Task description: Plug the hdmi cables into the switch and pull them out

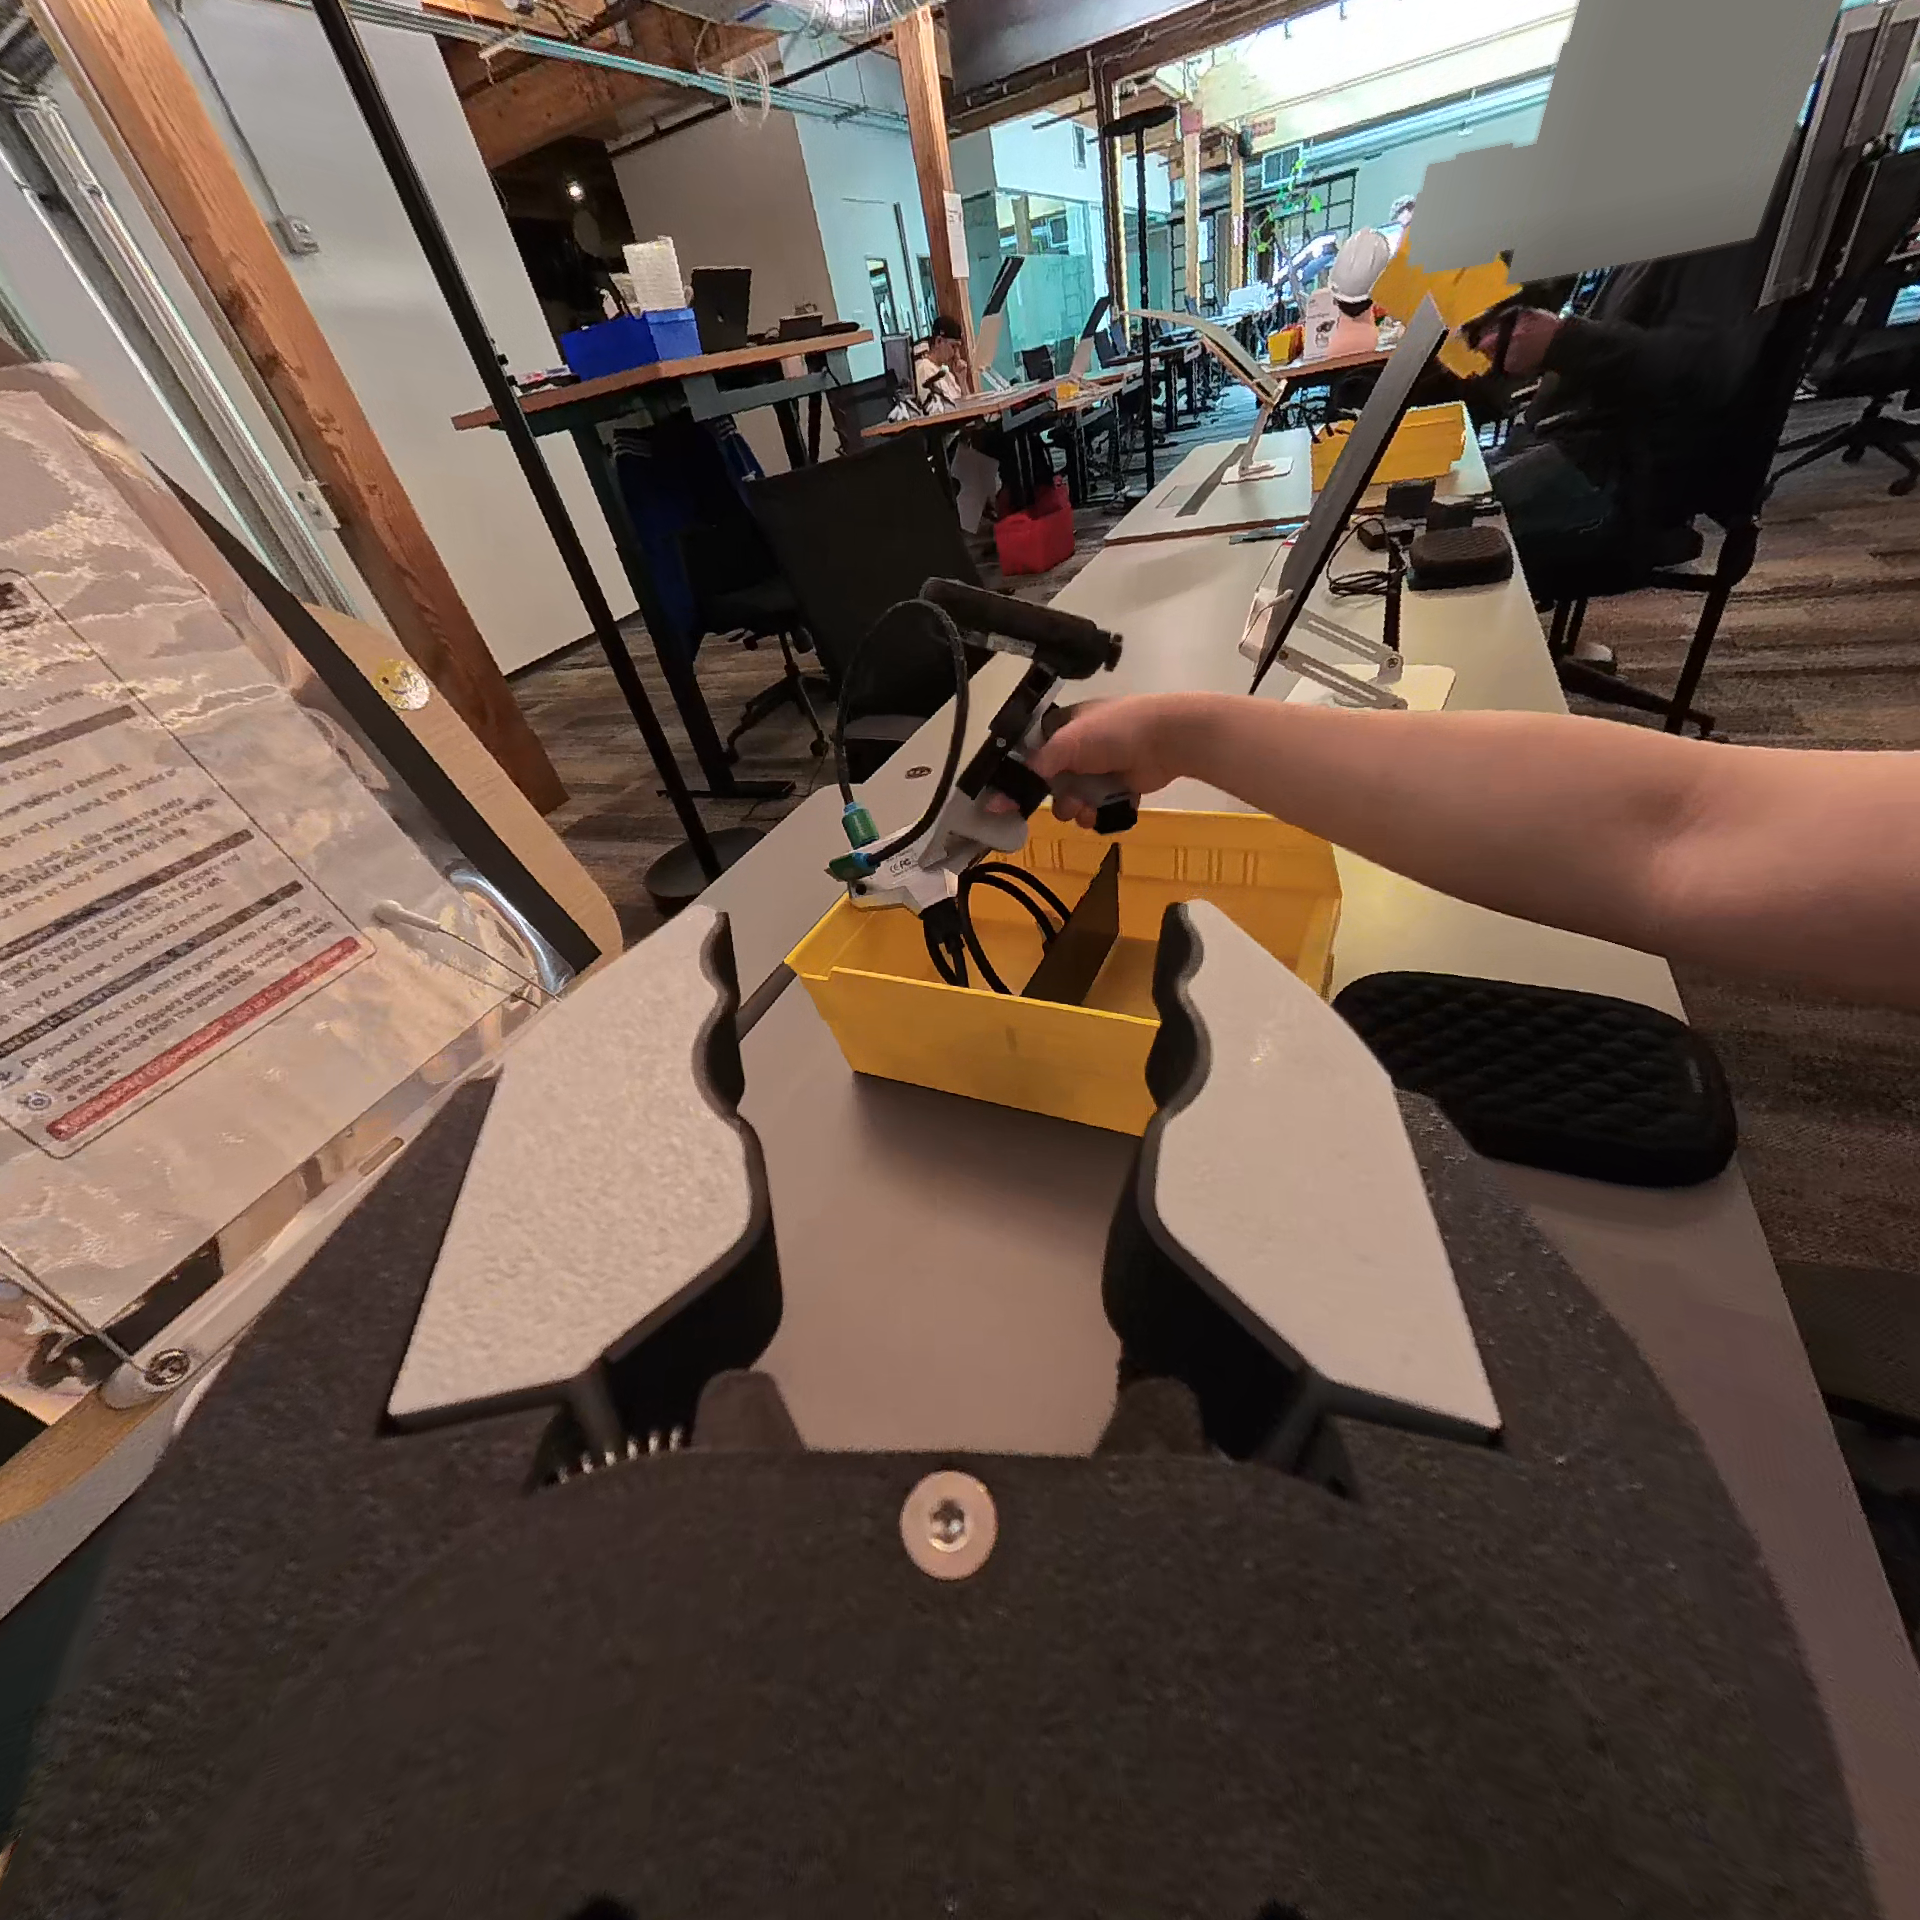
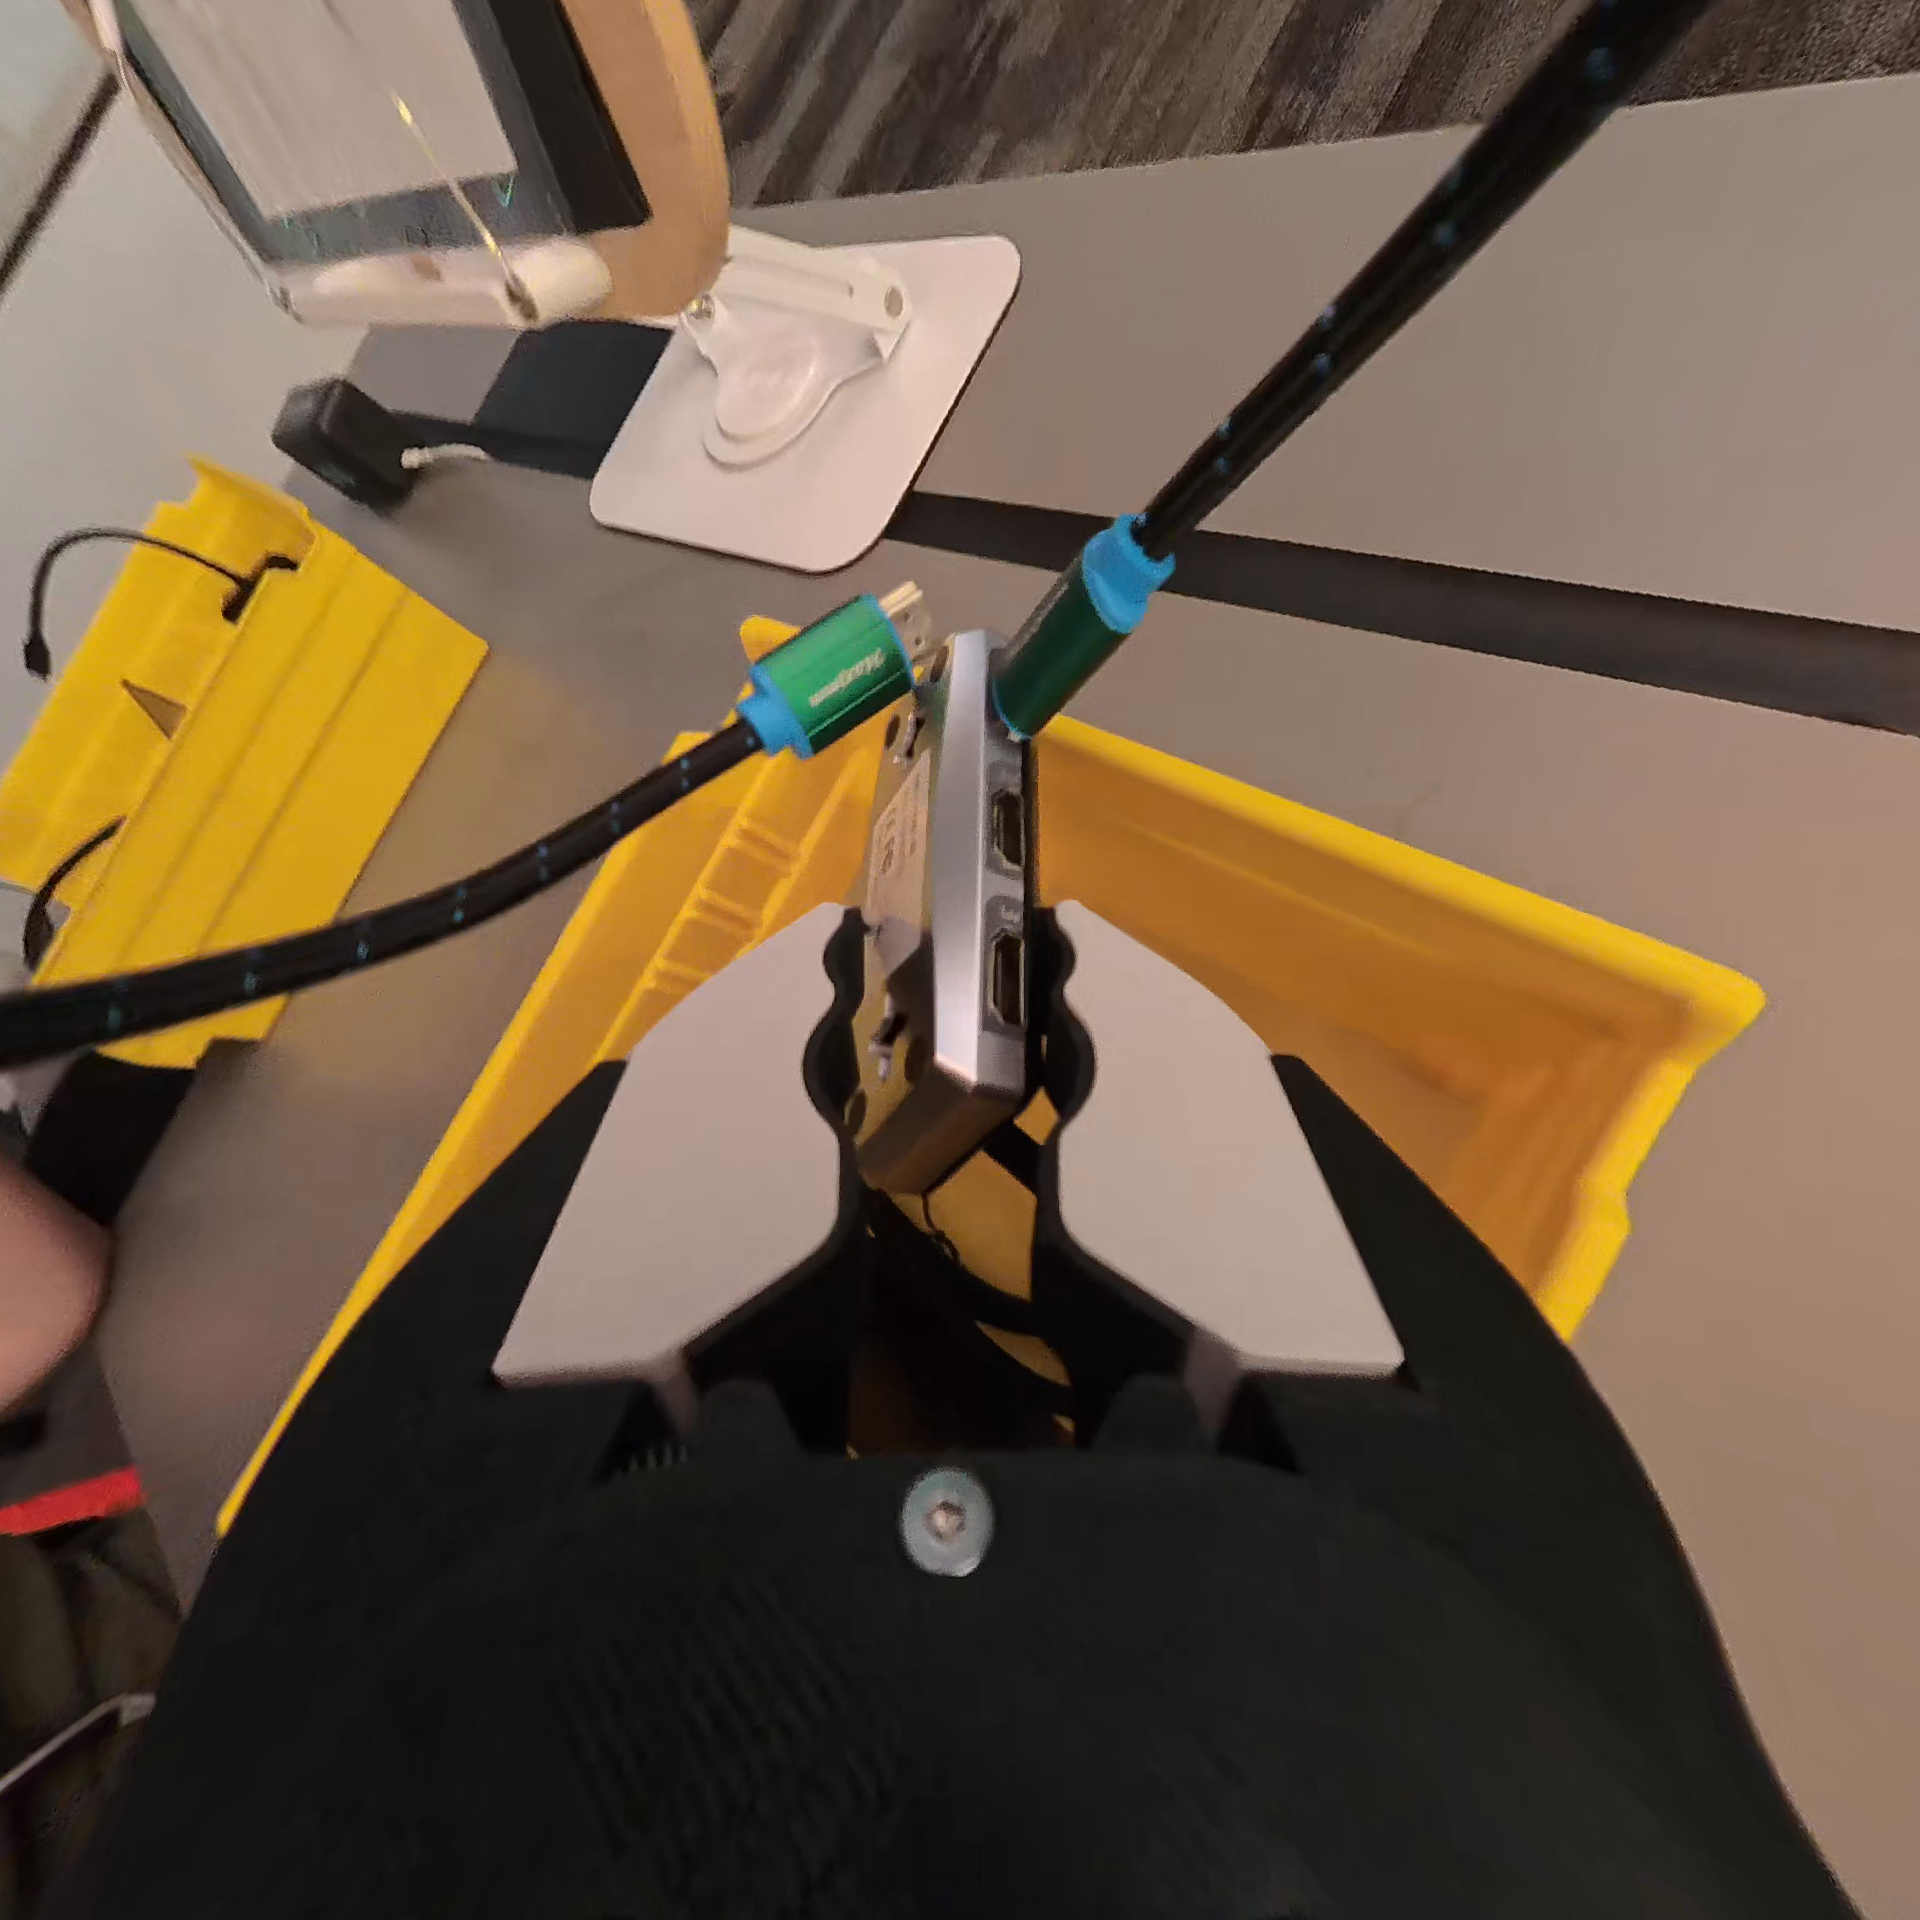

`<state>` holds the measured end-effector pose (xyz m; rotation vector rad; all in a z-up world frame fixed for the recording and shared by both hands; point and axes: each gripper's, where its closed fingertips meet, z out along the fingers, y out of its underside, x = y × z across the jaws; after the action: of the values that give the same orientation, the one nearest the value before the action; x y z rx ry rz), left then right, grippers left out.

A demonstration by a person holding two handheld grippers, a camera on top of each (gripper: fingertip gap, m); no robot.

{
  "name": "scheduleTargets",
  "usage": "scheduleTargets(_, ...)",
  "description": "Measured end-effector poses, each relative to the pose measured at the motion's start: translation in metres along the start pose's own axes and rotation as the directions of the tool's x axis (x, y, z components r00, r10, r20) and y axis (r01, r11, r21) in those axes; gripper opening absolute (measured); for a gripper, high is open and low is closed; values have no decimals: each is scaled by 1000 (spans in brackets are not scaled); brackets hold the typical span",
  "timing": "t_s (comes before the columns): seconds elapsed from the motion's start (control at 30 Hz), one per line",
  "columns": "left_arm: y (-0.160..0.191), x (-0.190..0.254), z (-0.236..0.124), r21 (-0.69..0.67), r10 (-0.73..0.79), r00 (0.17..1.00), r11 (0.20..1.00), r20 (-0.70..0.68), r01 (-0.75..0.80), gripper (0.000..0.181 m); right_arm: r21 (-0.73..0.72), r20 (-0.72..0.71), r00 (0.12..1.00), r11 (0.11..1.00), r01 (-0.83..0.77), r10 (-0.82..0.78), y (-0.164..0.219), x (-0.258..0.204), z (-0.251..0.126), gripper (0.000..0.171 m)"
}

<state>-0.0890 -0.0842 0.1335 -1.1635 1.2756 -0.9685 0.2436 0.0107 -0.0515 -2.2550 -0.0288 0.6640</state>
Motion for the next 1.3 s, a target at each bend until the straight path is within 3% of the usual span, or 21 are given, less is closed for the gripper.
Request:
scheduleTargets(0.33,-2,1,0,10,-7,1000,1000,-6,7,77,-52,-109,992,997,55,-60,15,19,-44,34)
scheduleTargets(0.57,-3,0,-2,15,-10,1000,1000,-2,10,77,15,-186,982,1000,16,-13,30,32,-97,33)
scheduleTargets(0.67,-3,-2,-3,17,-11,1000,1000,2,11,76,12,-285,954,995,102,-94,43,37,-120,33)
scheduleTargets(0.73,-3,-2,-3,18,-13,1000,1000,3,13,76,-75,-363,914,983,166,-182,59,33,-134,29)
scheduleTargets(0.83,-4,-3,-3,21,-17,1000,1000,7,17,76,-165,-438,800,912,376,-410,60,4,-145,30)
scheduleTargets(0.9,-3,-4,-2,20,-20,1000,1000,6,20,76,-145,-416,663,765,628,-623,41,-38,-135,30)
scheduleTargets(0.93,-2,-4,-1,18,-22,1000,1000,5,22,76,-143,-416,551,651,746,-723,31,-59,-127,30)
scheduleTargets(1.0,-1,-3,1,11,-28,1000,1000,3,28,76,-237,-481,247,396,887,-841,13,-78,-113,30)
scheduleTargets(1.03,0,-2,2,8,-28,1000,1000,0,28,76,-325,-489,112,301,897,-865,6,-77,-106,29)
scheduleTargets(1.07,0,0,4,5,-27,1000,1000,-3,27,76,-413,-462,33,248,876,-886,4,-71,-97,30)
scheduleTargets(1.13,1,2,5,-3,-18,1000,1000,-4,18,76,-524,-397,16,241,817,-918,5,-48,-80,40)
scheduleTargets(1.23,2,5,7,-16,-7,1000,1000,-10,7,77,-628,-333,101,300,718,-938,15,-6,-67,47)
scheduleTargets(1.27,3,5,7,-21,-5,1000,1000,-11,5,77,-656,-340,107,317,685,-934,15,6,-68,44)
scheduleTargets(1.3,4,4,7,-26,-4,1000,1000,-10,4,77,-662,-354,109,331,673,-929,14,11,-68,21)
